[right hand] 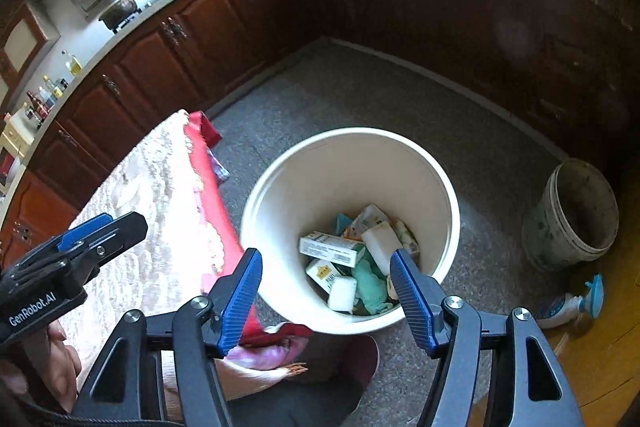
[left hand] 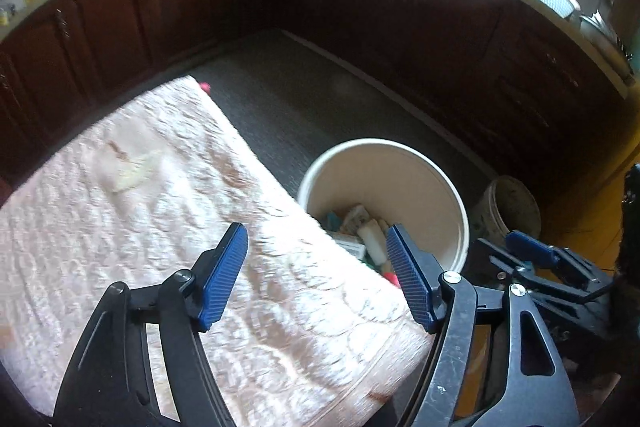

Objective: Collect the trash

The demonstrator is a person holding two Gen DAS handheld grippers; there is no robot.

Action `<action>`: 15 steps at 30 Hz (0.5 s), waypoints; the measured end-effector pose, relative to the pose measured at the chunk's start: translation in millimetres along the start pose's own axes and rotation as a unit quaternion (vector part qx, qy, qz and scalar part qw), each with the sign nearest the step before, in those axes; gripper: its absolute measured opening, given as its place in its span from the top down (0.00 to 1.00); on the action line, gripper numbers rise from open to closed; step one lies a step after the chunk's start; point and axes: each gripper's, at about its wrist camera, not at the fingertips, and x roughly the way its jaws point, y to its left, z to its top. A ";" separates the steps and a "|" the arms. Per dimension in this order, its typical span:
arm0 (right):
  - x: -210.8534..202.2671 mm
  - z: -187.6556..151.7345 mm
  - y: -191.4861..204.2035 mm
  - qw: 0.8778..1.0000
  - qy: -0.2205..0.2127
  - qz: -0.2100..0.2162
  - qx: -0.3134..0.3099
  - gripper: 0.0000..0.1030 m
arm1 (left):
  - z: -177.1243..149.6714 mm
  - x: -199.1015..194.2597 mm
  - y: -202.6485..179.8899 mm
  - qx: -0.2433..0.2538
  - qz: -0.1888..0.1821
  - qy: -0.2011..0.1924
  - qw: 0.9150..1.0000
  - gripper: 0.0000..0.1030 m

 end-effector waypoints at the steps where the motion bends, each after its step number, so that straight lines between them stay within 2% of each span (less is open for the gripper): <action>1: -4.6 -0.1 4.8 1.000 -0.008 0.000 -0.003 0.36 | -2.5 -7.6 2.7 0.001 0.006 -0.008 1.000 0.31; 8: -42.2 -6.7 38.7 0.998 -0.060 -0.004 -0.034 0.29 | -17.0 -62.0 21.0 0.000 0.030 -0.075 0.997 0.30; 10: -53.0 -9.3 47.7 0.996 -0.074 -0.004 -0.040 0.28 | -21.0 -76.4 25.3 -0.001 0.034 -0.090 0.995 0.27; 12: -63.7 -11.3 54.8 0.995 -0.089 -0.007 -0.045 0.24 | -24.6 -87.7 29.2 -0.003 0.039 -0.108 0.993 0.20; 15: -77.7 -16.0 62.2 0.992 -0.111 -0.015 -0.052 0.21 | -29.4 -107.3 34.3 -0.007 0.044 -0.137 0.990 0.18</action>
